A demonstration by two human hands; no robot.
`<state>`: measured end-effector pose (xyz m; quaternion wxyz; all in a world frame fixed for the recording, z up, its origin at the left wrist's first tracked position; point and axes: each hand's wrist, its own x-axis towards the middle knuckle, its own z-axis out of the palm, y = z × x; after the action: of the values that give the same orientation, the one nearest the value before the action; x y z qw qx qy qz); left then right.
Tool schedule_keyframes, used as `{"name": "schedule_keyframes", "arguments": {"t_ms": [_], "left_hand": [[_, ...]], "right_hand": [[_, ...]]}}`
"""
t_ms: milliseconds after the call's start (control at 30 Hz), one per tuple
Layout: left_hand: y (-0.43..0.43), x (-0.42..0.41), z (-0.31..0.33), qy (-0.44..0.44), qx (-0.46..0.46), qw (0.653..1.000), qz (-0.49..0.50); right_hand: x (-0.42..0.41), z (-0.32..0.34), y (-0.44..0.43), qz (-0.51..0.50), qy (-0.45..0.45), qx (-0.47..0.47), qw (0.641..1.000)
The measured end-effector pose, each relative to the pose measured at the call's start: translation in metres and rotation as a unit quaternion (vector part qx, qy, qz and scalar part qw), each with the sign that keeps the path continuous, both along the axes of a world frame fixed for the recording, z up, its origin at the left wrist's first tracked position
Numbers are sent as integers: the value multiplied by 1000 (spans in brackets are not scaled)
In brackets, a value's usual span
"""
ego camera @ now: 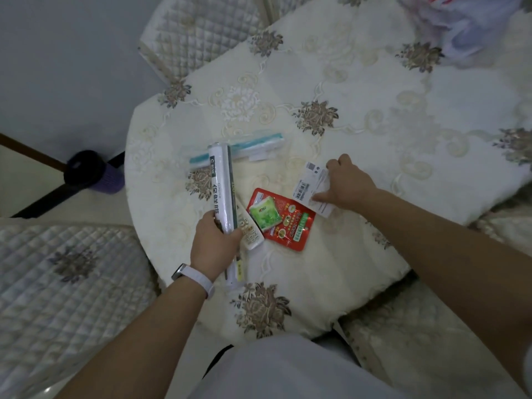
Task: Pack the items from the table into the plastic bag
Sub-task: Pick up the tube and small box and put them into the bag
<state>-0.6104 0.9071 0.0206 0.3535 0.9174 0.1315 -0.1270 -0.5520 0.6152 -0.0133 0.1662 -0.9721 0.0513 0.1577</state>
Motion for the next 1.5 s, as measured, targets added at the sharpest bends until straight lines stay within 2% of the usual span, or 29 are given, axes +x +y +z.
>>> {"name": "schedule_keyframes", "arguments": {"t_ms": [167,433,567,800,967,1200,1367,1500], "left_hand": [[15,-5,16,-22,-37,999,-24],[55,-30,33,-69,-100,988,-94],[64,-47,32,-46,-153,977,-144],[36,-82,29,-12,-237,937,-256],[5,-118,46,-6,-277,913,-298],[-74,-177,74,-30,-254,900,-352],[-163,-245,91,-39,-238,888,-390],[-243,-311,102,-54,-229,864,-445]], "right_hand": [[-41,19,22,-32,-51,26,998],[-118,67,89,-146,-109,92,979],[-159,88,115,-206,-118,108,965],[-249,110,122,-316,-145,101,932],[-304,128,104,-372,-183,106,904],[-383,135,51,-439,-215,125,863],[-469,138,-22,-502,-249,164,812],[-549,138,-90,-548,-270,172,773]]}}
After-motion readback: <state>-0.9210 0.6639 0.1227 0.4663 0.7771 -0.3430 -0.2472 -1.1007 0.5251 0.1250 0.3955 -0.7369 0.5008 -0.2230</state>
